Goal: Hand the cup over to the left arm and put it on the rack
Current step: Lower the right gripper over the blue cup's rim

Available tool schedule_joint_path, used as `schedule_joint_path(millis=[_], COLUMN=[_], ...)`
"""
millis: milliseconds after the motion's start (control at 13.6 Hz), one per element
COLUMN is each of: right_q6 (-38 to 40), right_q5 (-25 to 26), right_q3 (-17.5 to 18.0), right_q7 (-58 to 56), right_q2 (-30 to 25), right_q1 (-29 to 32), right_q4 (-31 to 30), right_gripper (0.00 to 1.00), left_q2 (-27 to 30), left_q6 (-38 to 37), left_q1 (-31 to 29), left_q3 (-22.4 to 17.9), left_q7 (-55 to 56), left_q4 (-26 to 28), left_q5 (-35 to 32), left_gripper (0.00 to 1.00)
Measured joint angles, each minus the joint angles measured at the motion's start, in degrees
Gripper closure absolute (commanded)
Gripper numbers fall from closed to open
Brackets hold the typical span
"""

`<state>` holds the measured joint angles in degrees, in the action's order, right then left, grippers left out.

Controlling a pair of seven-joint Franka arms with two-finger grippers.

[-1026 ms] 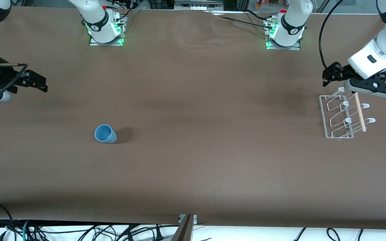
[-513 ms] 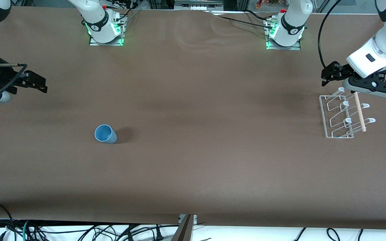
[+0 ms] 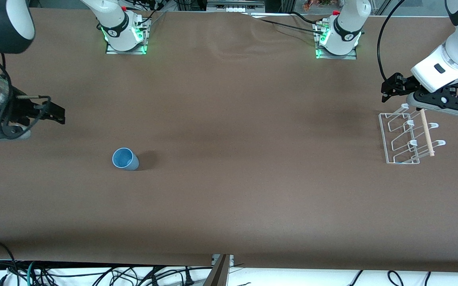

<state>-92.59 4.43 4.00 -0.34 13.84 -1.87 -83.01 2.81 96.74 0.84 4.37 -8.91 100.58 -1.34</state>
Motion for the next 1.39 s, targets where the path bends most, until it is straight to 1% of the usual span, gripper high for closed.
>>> schedule_joint_path(millis=[440,586,880,1173,1393], right_q6=[-5.21,-8.93,-12.37,-15.08,-16.48], right_q5=[0.01,0.0,-3.27,-3.67,-3.7], right_q3=[-0.01,-0.01,0.02,0.02,0.03], right_q7=[0.0,0.02,1.66,2.44,2.46], right_q2=[8.73,12.46,17.72,21.9,23.1], right_q1=[-0.32,-0.57,-1.05,-1.35,-1.62], right_q4=[-0.33,-0.5,-0.62,-0.73,-1.48], right_gripper=[0.0,0.0,0.0,0.0,0.0], left_q2=[0.0,0.0,0.0,0.0,0.0], left_q6=[0.0,0.0,0.0,0.0,0.0], left_q1=[0.0,0.0,0.0,0.0,0.02], left_q3=[0.01,0.03,0.05,0.07,0.44], left_q7=[0.0,0.0,0.0,0.0,0.0], left_q4=[-0.05,-0.06,-0.09,-0.09,-0.1], left_q5=[0.0,0.0,0.0,0.0,0.0], left_gripper=[0.0,0.0,0.0,0.0,0.0])
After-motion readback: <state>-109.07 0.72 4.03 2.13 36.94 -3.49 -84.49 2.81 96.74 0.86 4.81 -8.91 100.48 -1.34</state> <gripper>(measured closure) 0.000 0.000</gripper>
